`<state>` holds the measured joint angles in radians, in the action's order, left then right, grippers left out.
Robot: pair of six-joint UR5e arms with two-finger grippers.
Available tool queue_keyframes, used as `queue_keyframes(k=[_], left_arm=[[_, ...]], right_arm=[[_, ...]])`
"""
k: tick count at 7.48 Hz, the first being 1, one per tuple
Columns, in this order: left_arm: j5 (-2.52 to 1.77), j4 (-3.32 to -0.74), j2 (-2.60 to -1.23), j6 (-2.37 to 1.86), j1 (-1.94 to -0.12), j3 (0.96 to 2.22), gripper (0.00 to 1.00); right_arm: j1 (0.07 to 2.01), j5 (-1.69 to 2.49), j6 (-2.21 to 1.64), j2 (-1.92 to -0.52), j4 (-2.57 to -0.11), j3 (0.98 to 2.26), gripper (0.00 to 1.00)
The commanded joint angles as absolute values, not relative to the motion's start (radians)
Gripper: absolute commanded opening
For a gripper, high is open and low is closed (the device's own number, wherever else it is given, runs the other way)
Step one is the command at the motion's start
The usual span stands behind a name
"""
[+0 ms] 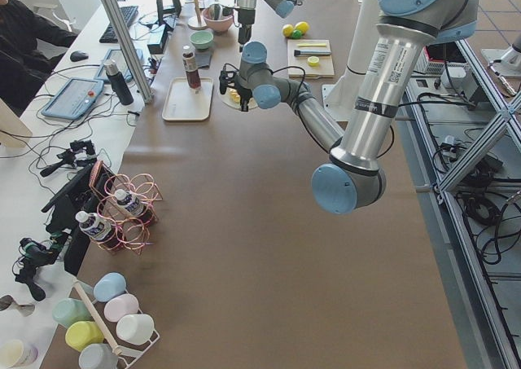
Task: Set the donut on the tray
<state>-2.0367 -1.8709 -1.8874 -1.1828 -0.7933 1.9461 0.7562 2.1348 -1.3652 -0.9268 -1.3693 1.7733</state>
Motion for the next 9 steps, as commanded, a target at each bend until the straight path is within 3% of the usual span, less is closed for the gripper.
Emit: queue_keyframes(k=[1,3,5,7,9], left_arm=[[-2.101,-1.905,-1.723,-1.011,-0.871,1.973,0.00],[-2.216,-2.021,-1.632,-1.005,-0.931,1.931,0.00],[-2.235,-2.011,-1.650,-1.064,-0.937,1.898,0.00],[-2.244,-1.937,-1.751,-1.158,-0.936,1.827,0.00],[-2.256,-1.624,-1.981,-1.216,-0.937,1.806,0.00]], right_arm=[[0.813,2.143,-1.317,-0.974,-1.393,1.767,1.00],[0.898,2.181,-1.058,-1.047,-1.518,1.769,1.00],[1.015,2.226,-0.720,-1.164,-1.642,1.769,1.00],[1.110,2.220,-0.444,-1.274,-1.683,1.740,1.00],[1.149,2.212,-0.329,-1.356,-1.677,1.714,1.00]])
